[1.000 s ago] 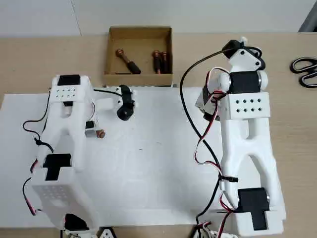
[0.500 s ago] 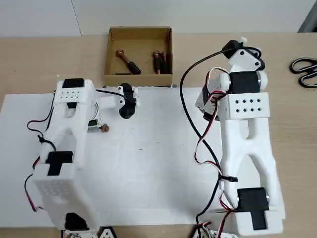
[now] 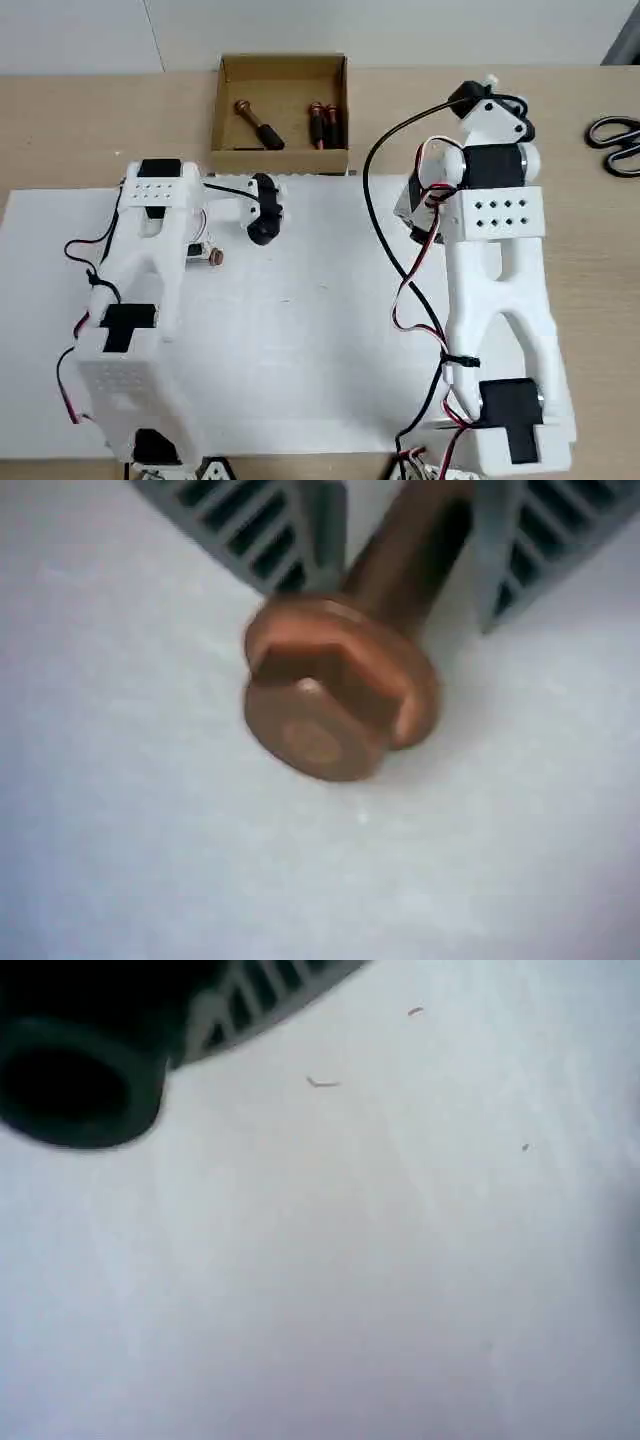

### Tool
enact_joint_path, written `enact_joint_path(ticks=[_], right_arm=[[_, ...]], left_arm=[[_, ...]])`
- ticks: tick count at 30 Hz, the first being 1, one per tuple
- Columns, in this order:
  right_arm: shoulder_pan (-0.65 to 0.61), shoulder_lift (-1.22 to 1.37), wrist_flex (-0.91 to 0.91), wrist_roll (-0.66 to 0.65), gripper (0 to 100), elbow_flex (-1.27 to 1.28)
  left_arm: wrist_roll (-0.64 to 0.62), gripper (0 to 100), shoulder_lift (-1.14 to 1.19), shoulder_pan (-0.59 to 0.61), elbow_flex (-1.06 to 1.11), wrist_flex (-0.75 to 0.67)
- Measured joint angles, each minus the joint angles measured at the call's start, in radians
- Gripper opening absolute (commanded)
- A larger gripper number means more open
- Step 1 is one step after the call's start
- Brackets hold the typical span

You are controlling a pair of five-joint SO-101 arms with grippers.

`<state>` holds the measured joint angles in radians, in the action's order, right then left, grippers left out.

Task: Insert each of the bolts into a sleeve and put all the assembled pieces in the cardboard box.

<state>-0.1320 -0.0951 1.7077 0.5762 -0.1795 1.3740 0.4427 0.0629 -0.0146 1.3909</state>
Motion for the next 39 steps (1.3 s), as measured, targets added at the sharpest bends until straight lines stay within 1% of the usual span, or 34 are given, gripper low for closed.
enact_joint_path(ticks=[5,11,18,21,26,28,31,35,39], right_arm=[[0.0,0.0,0.0,0.0,0.3,0.0],[0.0,0.0,0.0,0.0,0.3,0.0],[0.0,0.0,0.0,0.0,0.3,0.0],[0.0,0.0,0.0,0.0,0.3,0.0],[-0.017,0.0,0.0,0.0,0.3,0.0],[-0.041,0.0,0.0,0.0,0.3,0.0],[-0.072,0.0,0.0,-0.002,0.3,0.0],[-0.077,0.0,0.0,-0.002,0.3,0.0],[-0.087,-0.068,0.0,-0.002,0.3,0.0]], left_arm=[[0.0,8,0.009,-0.021,-0.025,0.006],[0.0,1,0.011,-0.055,-0.028,0.018],[0.0,0,0.012,-0.072,-0.04,0.058],[0.0,0,0.015,-0.075,-0.068,0.1],[0.0,0,0.023,-0.083,-0.226,0.275],[0.0,0,0.023,-0.081,-0.313,0.316],[0.0,0,0.023,-0.074,-0.42,0.331],[0.0,0,0.023,-0.052,-0.535,0.336],[-0.038,0,0.023,-0.048,-0.658,0.342]])
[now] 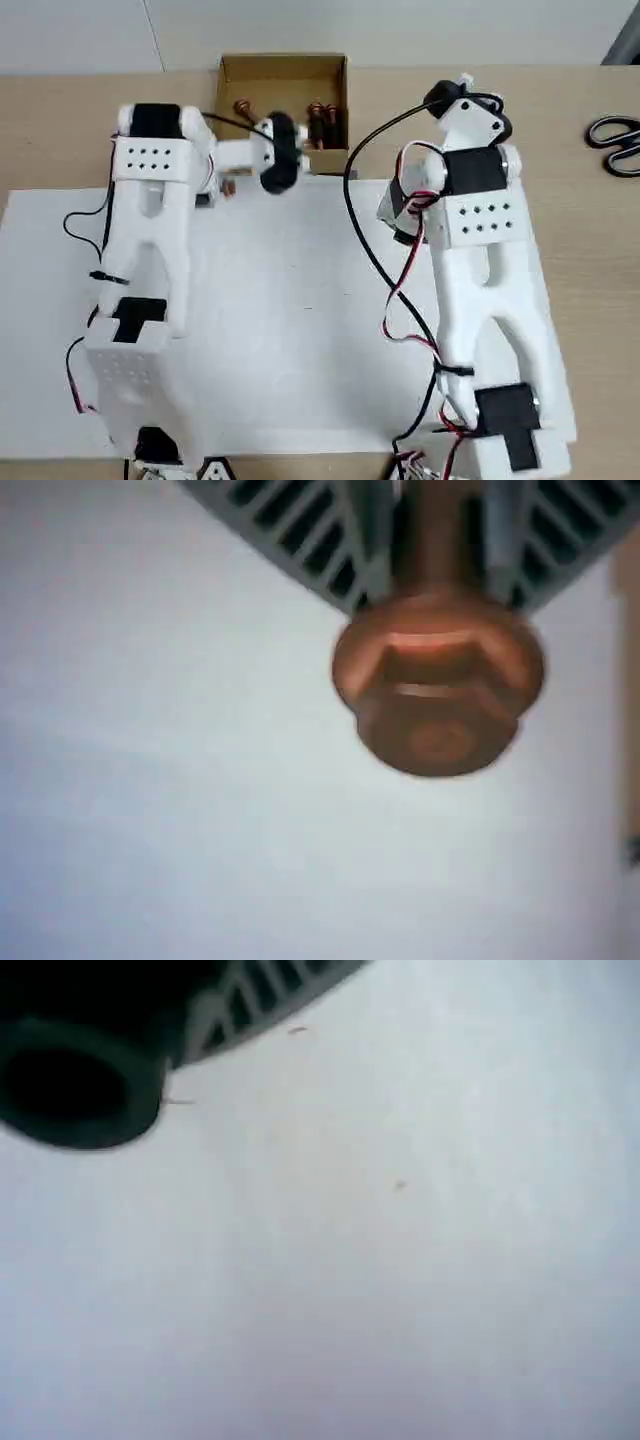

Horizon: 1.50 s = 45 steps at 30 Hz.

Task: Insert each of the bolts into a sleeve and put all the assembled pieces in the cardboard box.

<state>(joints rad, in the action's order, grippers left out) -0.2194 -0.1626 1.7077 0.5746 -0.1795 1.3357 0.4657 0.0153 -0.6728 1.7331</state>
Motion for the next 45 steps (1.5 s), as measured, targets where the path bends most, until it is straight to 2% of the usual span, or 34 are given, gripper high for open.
enact_joint_path(ticks=[4,9,17,23,31,38,45], right_arm=[[-0.035,-0.137,0.002,0.0,0.3,0.0],[-0.034,-0.242,0.006,-0.058,0.3,0.0],[-0.035,-0.371,0.008,-0.147,0.2,0.0],[-0.035,-0.52,0.015,-0.23,0.2,0.0],[-0.037,-0.703,0.015,-0.353,0.2,0.026],[-0.037,-0.839,0.0,-0.404,0.2,0.206],[-0.034,-0.991,-0.192,-0.443,0.2,0.526]], left_arm=[[-0.104,0,0.0,0.0,-0.144,0.003],[-0.321,0,0.0,0.0,-0.305,0.003],[-0.66,1,-0.201,-0.057,-0.282,0.005],[-0.908,1,-0.446,-0.137,-0.135,0.005],[-0.99,1,-0.848,-0.273,0.14,-0.018],[-1.335,1,-1.123,-0.235,0.434,-0.288],[-1.629,1,-1.352,-0.189,0.816,-0.562]])
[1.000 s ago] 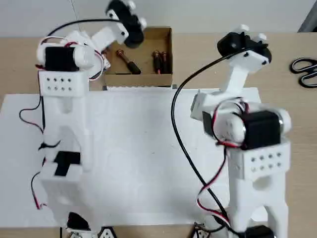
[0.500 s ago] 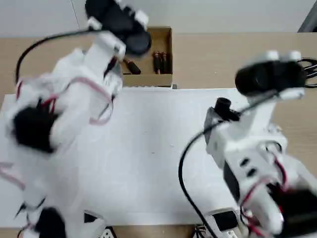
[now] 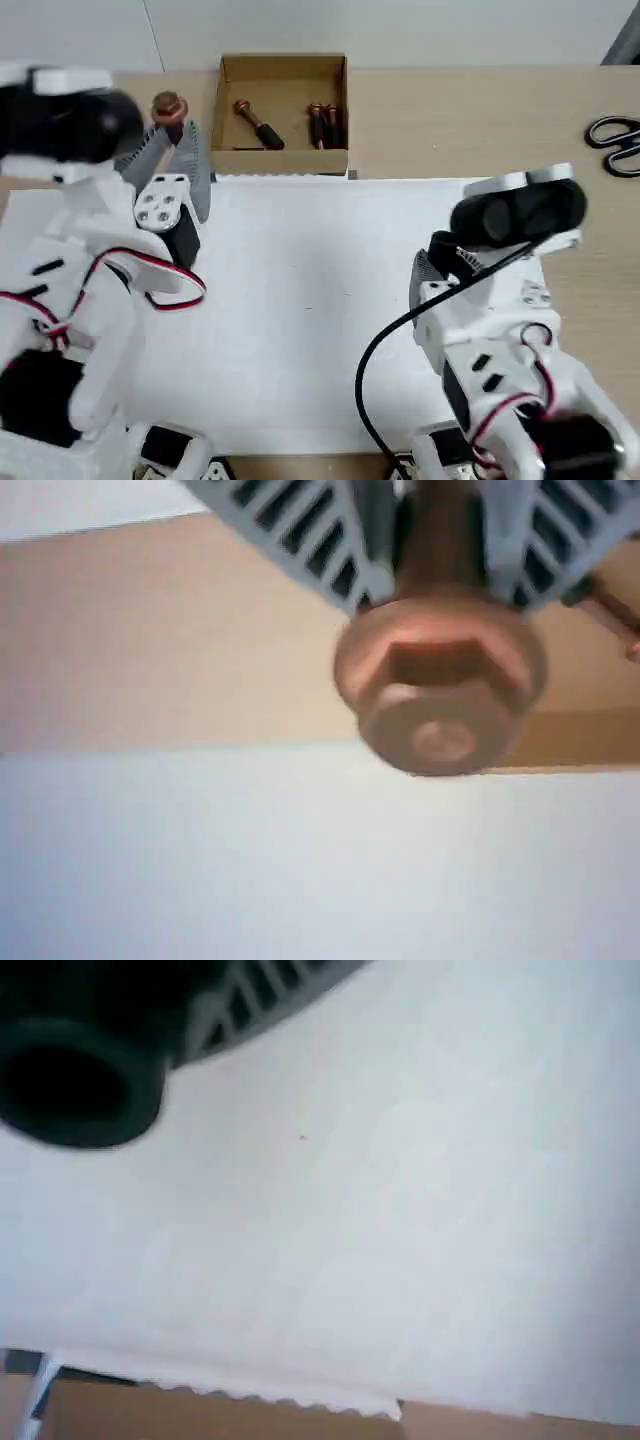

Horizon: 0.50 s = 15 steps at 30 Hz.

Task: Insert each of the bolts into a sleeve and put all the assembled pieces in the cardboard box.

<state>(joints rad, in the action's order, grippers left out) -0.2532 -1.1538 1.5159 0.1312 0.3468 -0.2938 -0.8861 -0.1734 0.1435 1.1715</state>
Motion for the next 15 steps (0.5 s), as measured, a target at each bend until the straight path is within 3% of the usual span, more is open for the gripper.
enact_joint_path(ticks=[6,15], right_arm=[[-0.061,-0.224,-0.239,-0.074,0.2,0.341],[-0.265,-0.489,-0.52,-0.092,0.2,0.732]], left_arm=[[-0.212,1,-0.219,0.0,0.339,-0.189],[-0.25,1,-0.528,-0.005,0.733,-0.423]])
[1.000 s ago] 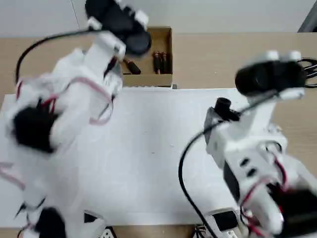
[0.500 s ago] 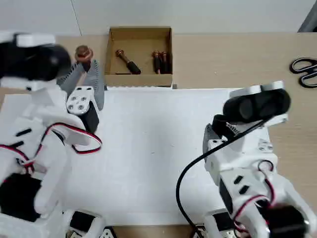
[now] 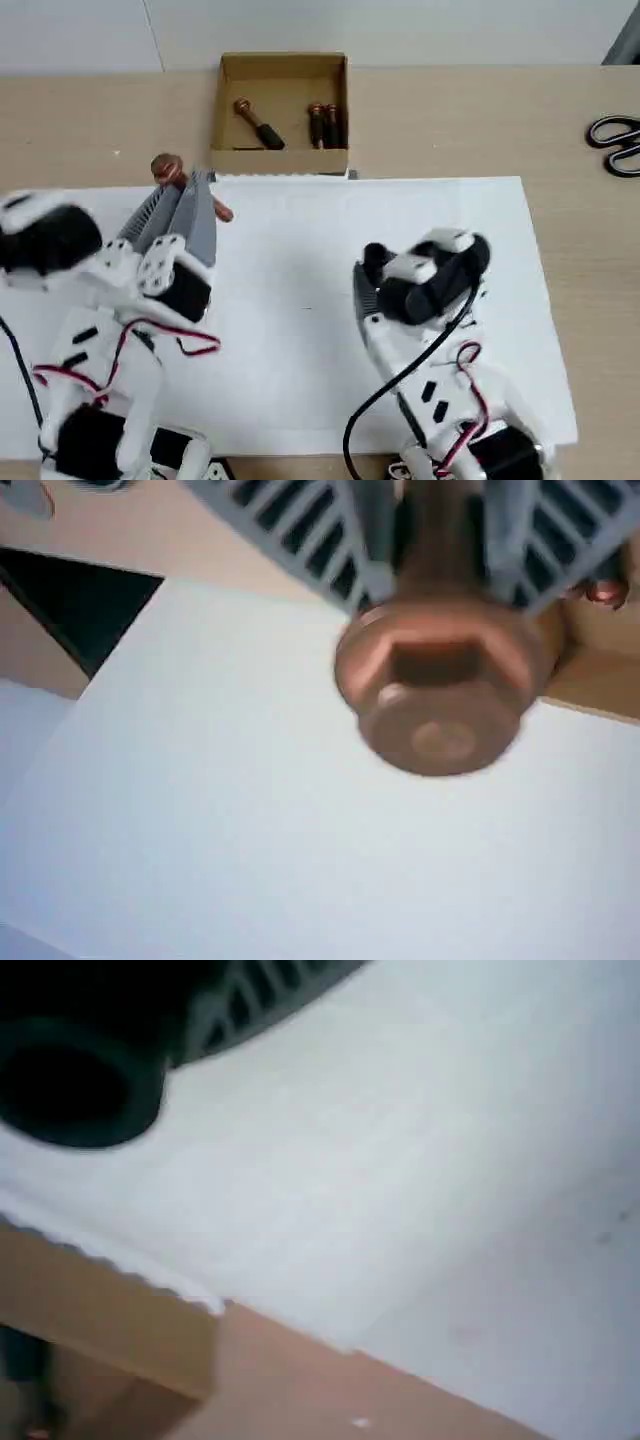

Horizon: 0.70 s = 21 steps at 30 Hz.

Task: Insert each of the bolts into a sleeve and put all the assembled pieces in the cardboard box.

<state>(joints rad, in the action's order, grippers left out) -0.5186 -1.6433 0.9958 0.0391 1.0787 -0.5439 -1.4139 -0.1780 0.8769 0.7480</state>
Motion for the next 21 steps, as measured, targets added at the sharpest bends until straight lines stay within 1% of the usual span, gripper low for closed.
enact_joint_path(ticks=[4,10,15,21], right_arm=[[-0.087,-0.058,-0.066,-0.026,0.2,0.12],[-0.199,-0.155,-0.164,-0.16,0.2,0.279],[-0.242,-0.16,-0.218,-0.203,0.2,0.338],[-0.245,-0.16,-0.241,-0.209,0.2,0.353]], left_arm=[[-0.005,1,-0.097,-0.052,0.094,-0.009],[-0.026,1,-0.201,-0.169,0.189,0.005],[-0.028,1,-0.255,-0.252,0.193,0.087],[-0.028,1,-0.292,-0.264,0.193,0.178]])
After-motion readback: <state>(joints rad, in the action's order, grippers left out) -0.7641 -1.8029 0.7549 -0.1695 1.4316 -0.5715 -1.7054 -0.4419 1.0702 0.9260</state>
